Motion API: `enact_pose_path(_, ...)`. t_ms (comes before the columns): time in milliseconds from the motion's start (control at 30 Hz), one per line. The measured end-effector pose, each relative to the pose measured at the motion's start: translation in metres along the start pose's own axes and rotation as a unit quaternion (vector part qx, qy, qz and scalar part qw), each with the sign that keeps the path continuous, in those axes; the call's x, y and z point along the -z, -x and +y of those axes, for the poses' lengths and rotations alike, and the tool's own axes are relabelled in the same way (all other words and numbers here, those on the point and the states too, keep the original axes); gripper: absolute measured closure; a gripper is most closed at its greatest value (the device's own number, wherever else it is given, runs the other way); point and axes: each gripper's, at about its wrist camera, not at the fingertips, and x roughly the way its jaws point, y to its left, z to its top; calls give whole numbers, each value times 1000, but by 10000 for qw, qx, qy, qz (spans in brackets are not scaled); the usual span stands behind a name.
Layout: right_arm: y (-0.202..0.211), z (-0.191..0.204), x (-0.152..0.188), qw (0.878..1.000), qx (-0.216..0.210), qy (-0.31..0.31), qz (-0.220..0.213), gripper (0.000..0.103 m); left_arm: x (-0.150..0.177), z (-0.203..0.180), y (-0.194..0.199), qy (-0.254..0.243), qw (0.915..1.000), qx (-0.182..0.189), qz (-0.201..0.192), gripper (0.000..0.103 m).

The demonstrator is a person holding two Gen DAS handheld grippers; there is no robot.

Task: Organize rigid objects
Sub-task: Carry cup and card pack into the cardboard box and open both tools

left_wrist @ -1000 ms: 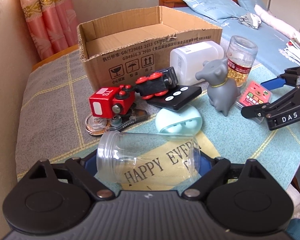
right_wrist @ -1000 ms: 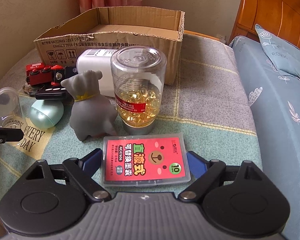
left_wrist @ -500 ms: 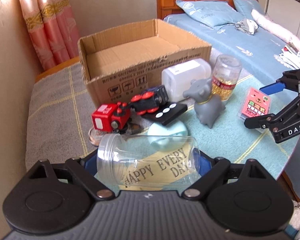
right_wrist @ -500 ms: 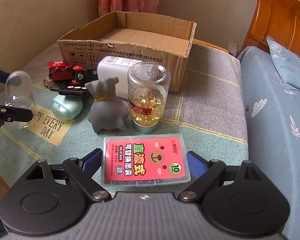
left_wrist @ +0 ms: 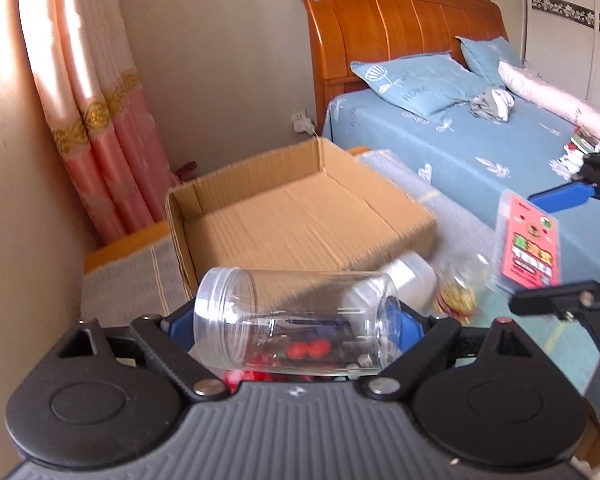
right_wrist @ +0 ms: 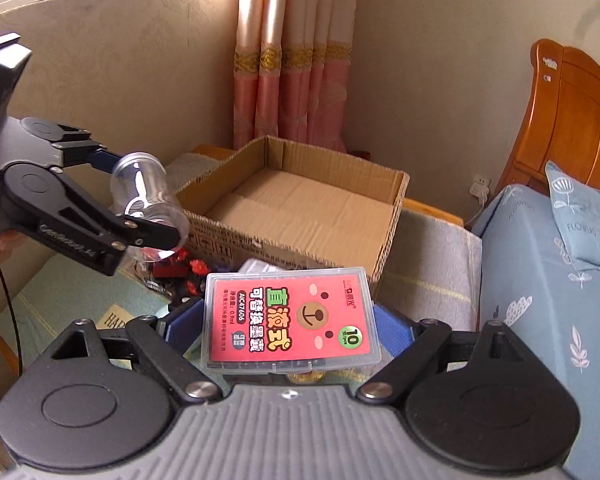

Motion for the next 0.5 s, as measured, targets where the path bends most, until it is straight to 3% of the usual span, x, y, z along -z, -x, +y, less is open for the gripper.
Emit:
enact_pose_path(100, -3, -4, -17, 9999, 9, 72, -151, 10, -20, 5, -18, -95, 9999, -143, -14, 12)
enact_pose_path(267, -14, -14, -40, 9995, 86, 173, -233, 10, -40, 20, -50, 253, 9994, -236, 71, 12)
enact_pose_path(367, -23, -19, -51, 9997, 79, 118, -215, 10, -40, 23, -60, 371, 9982, -449, -167, 1)
enact_pose_path(500, -37, -25, -61, 9999, 87, 71, -113, 10, -33, 21, -70, 372, 9967, -717, 89, 1)
